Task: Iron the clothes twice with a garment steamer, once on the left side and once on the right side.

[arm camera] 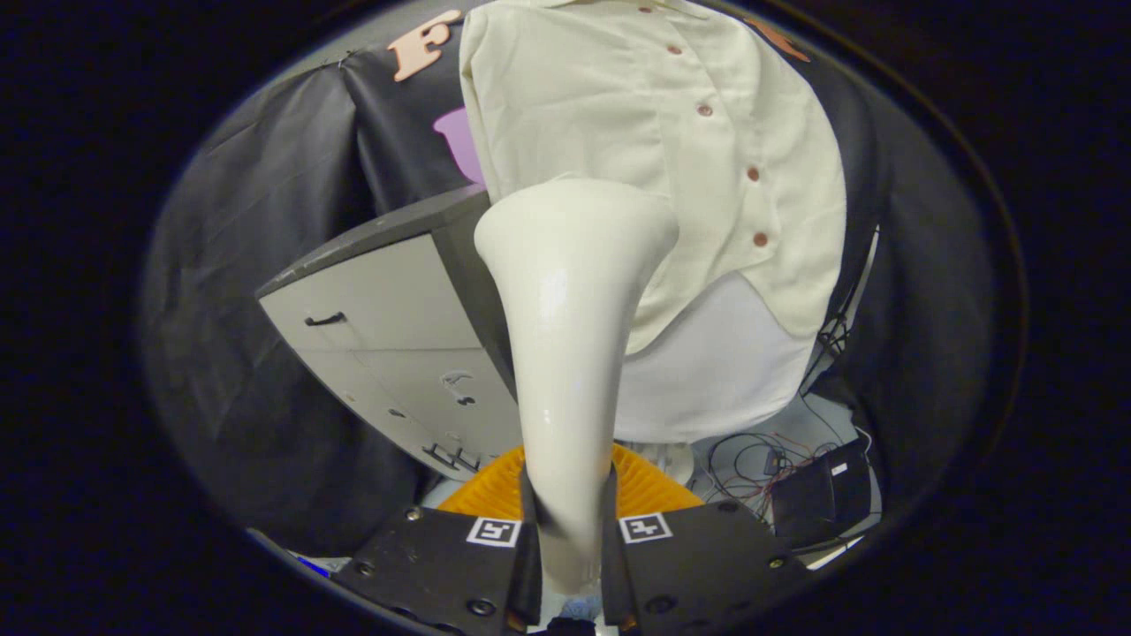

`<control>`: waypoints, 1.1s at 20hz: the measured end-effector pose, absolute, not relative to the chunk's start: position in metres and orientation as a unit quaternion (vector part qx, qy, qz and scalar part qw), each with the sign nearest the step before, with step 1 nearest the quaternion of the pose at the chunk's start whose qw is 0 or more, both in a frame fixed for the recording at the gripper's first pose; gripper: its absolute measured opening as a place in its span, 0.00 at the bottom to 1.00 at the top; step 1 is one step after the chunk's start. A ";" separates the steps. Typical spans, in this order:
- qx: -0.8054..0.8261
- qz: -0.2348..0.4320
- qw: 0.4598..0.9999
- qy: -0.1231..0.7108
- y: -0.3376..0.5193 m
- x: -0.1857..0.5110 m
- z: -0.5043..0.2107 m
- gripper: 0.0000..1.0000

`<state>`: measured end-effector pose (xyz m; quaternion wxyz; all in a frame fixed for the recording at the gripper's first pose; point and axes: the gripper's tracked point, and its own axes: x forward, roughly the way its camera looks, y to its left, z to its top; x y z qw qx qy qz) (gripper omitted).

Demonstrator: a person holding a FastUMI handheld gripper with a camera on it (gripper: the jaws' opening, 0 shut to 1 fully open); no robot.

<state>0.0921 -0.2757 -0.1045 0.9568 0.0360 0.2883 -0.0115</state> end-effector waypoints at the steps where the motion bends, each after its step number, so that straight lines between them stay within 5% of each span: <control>1: 0.029 -0.015 0.960 0.279 -0.281 0.087 -0.085 0.27; 12: -0.017 -0.065 0.988 0.142 -0.382 0.113 0.114 0.26; 22: -0.012 -0.094 0.988 0.123 -0.473 0.201 0.187 0.26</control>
